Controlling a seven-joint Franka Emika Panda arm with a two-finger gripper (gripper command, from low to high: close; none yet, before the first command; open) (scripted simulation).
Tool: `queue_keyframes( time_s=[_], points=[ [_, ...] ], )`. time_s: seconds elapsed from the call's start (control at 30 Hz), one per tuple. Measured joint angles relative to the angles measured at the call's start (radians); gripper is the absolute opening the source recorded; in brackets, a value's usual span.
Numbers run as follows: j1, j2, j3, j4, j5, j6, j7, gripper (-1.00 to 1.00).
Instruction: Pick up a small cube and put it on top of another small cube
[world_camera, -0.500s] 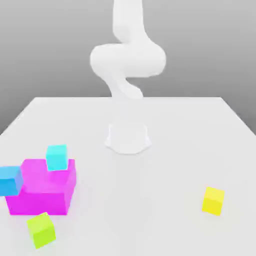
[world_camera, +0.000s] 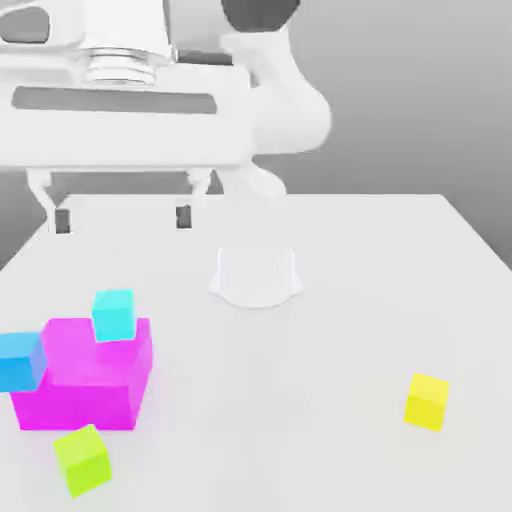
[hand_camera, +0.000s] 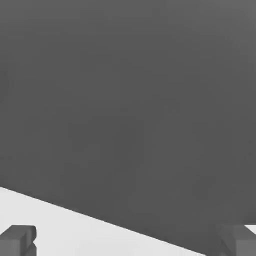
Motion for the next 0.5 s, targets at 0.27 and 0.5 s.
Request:
queue_keyframes(
  time_s=[0.27,0.5],
  points=[
    [-0.088,0.299,-0.027,-0.033,0.116,0.100,-0.372,0.00],
    [-0.206,0.550,0.047,-0.029,0.198,0.231,-0.592,0.00]
  ],
)
